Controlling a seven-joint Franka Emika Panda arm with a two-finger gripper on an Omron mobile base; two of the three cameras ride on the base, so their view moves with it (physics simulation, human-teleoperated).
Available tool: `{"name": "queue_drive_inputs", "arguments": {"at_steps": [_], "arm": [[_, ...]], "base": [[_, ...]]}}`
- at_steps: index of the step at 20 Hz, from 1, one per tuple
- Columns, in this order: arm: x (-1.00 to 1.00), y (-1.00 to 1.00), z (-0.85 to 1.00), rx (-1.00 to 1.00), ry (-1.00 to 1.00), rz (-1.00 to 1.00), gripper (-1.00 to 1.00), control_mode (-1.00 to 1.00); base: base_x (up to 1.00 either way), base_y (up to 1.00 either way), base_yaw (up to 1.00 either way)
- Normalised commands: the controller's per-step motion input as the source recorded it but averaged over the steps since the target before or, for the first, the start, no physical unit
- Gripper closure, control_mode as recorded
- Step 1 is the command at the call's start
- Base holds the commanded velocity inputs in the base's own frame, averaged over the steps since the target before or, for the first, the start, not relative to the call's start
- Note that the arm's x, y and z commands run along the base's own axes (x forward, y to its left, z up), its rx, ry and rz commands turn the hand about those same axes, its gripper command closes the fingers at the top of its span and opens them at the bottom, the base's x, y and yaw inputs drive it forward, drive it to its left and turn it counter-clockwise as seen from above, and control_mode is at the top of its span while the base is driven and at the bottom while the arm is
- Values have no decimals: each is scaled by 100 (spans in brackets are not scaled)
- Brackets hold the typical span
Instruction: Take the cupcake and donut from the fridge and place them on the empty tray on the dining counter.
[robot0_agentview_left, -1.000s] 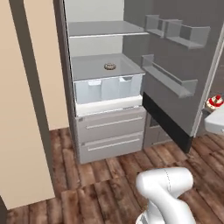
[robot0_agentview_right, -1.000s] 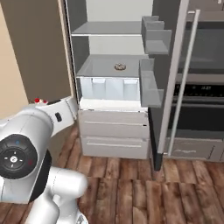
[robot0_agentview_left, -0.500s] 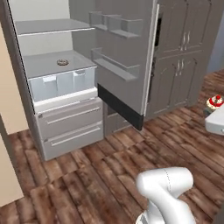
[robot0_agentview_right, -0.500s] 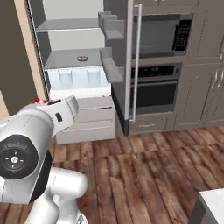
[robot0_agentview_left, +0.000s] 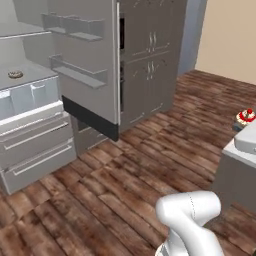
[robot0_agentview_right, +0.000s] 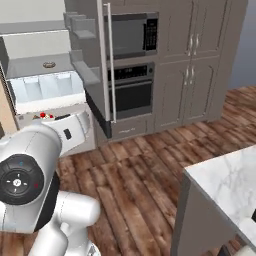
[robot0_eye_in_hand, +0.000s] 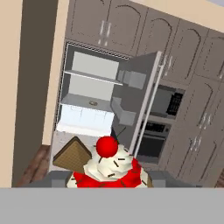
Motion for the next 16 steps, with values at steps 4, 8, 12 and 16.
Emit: {"name": "queue_drive_inputs", "arguments": {"at_steps": [4, 8, 12, 16], "arm": [[0, 0, 0, 0, 0, 0, 100, 100], [0, 0, 0, 0, 0, 0, 100, 100], [0, 0, 0, 0, 0, 0, 100, 100], [0, 0, 0, 0, 0, 0, 100, 100]], "base": [[-64, 6, -42], [-80, 11, -40], [-70, 24, -39], [-63, 34, -36]]}}
